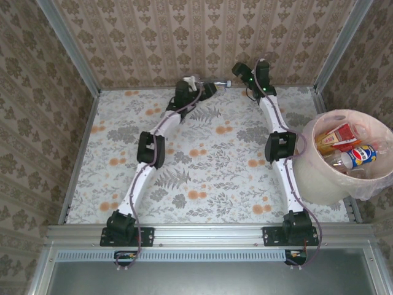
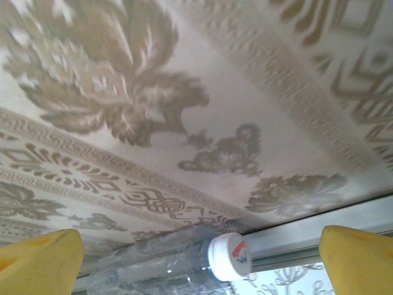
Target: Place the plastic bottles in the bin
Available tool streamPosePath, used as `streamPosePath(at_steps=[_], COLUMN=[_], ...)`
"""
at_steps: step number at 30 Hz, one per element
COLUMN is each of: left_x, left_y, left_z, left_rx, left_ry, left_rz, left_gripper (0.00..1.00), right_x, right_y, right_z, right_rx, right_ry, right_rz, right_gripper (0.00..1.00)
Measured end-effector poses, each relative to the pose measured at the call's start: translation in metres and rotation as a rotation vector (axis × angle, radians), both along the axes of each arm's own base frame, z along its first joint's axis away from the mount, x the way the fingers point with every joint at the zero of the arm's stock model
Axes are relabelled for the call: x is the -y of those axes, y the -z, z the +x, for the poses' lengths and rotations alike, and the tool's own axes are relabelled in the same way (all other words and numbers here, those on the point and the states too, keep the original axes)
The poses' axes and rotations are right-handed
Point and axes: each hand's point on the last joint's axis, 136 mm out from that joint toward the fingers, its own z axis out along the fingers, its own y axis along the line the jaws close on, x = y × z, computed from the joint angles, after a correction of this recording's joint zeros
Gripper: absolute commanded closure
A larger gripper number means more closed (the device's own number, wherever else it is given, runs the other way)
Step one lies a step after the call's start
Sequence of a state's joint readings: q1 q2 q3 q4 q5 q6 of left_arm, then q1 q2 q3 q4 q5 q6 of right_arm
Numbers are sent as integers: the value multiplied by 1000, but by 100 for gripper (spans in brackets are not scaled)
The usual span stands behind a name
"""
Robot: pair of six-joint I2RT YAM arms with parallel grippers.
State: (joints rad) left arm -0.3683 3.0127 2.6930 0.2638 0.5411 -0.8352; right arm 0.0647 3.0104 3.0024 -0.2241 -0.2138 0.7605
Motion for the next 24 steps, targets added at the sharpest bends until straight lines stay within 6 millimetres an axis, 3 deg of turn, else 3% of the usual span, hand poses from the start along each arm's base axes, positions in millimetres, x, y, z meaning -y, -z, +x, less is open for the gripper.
streamPosePath(at_steps=[4,7,9,16,24], left_x=[-66,-90,-90,-78,-99], left_y=[-2,-1,-1,1,-7], left_z=[33,42,42,36,48], left_rx=[0,-1,-3,-13,21], left_ry=[-115,-150,-149,-146,-179], left_rz=[-3,-1,2,33,29], left_gripper=[0,0,0,0,0], right_x=[-19,-32,-41,-80,-127], right_y=[17,37,45,40,37], right_z=[3,4,5,5,-5], right_rx=[11,1,5,69,93], right_ry=[-12,-3,10,10,-41], right_rz=[48,81,98,159,170], right_gripper=[0,0,0,0,0])
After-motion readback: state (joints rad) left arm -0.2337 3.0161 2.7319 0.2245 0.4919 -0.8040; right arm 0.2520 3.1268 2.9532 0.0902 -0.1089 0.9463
